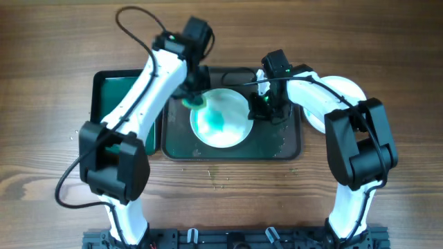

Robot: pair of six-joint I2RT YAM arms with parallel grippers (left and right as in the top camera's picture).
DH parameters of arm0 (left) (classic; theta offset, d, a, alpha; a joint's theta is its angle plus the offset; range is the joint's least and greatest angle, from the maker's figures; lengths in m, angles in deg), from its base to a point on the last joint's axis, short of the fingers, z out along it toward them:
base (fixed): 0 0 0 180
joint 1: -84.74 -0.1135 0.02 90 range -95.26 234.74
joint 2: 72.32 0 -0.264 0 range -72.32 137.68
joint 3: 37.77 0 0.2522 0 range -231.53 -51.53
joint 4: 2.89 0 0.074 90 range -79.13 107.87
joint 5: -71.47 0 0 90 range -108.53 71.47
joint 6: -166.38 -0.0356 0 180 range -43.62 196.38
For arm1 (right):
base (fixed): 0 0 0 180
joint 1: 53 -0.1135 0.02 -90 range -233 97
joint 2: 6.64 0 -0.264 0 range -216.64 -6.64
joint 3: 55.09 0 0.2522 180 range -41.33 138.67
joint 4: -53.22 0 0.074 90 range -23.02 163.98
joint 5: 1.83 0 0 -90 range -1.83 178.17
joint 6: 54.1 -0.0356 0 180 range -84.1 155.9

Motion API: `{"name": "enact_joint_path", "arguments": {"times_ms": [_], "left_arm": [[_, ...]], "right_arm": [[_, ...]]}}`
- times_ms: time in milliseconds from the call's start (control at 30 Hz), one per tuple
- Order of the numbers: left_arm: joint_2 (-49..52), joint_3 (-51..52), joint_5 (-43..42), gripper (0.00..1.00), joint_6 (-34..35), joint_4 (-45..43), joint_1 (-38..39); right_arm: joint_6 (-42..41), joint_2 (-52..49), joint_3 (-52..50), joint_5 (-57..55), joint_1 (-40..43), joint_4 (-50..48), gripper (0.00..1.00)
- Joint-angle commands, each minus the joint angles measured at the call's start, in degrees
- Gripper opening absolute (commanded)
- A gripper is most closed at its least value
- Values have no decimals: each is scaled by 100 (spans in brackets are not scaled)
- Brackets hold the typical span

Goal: Clean dirty plates on tray and stack at the side
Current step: 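Lift the plate with the right gripper and stack it on the right pile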

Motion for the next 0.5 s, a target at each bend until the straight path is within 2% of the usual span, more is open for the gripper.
{"name": "enact_joint_path", "arguments": {"times_ms": [0,67,167,467], "left_arm": [[9,-444,-129,4,46,289,-402],[11,-442,-190,4,46,358,-557],[11,-442,-190,4,48,337,-623],[11,-442,-190,4,48,297,-616]], "right_arm": [[94,682,-96,-1134,20,197,4],[-221,1303,-96,-2354,-129,455,4],[-245,1926,-96,-3657,-461,654,4],[-452,2933,-96,-7451,-1733,855,4]]}}
